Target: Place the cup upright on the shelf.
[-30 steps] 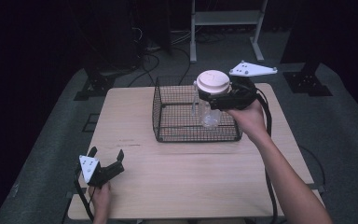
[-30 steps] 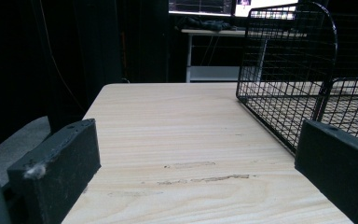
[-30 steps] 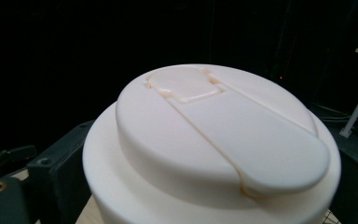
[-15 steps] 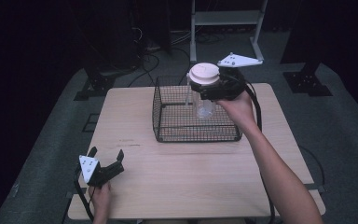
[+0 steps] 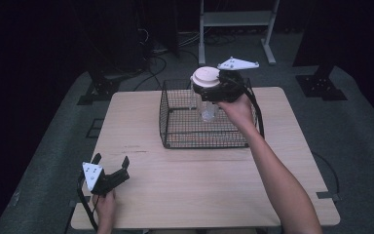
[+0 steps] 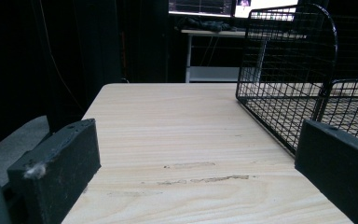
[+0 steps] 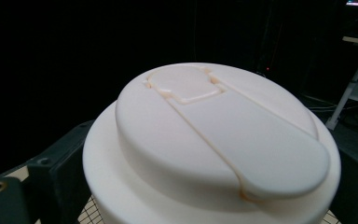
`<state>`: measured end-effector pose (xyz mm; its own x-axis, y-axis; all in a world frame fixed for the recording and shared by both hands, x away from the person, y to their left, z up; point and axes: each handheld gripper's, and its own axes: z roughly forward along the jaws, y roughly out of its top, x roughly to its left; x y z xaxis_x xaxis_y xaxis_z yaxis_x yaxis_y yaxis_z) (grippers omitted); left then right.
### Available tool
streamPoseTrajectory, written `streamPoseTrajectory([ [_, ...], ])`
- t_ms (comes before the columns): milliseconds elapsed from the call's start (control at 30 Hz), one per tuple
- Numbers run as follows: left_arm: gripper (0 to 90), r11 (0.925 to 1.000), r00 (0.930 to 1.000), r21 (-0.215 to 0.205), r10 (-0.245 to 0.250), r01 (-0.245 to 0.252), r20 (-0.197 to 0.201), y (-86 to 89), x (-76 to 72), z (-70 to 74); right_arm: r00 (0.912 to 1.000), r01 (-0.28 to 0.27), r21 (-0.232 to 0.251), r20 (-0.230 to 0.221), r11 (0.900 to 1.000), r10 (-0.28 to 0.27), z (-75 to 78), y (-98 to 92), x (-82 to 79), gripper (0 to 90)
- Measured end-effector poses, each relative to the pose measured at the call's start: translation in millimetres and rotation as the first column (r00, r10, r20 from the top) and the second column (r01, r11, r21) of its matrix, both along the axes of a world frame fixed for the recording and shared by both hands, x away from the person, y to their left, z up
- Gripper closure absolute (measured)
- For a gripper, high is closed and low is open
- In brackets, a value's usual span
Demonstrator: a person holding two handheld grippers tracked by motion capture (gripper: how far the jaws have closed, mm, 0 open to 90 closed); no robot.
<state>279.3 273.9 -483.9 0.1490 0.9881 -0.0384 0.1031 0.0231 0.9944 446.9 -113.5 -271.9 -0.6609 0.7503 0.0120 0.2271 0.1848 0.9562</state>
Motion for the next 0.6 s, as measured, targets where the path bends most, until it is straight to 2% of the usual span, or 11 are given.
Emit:
streamPoseTrajectory([
  [600,0.0,1.0,1.0,-0.002,-0.001,0.001,0.002,-0.1,-0.1,0.0,0.9984,0.051,0.003,-0.025,0.999,-0.051,-29.6,1.9,25.7,4.3],
])
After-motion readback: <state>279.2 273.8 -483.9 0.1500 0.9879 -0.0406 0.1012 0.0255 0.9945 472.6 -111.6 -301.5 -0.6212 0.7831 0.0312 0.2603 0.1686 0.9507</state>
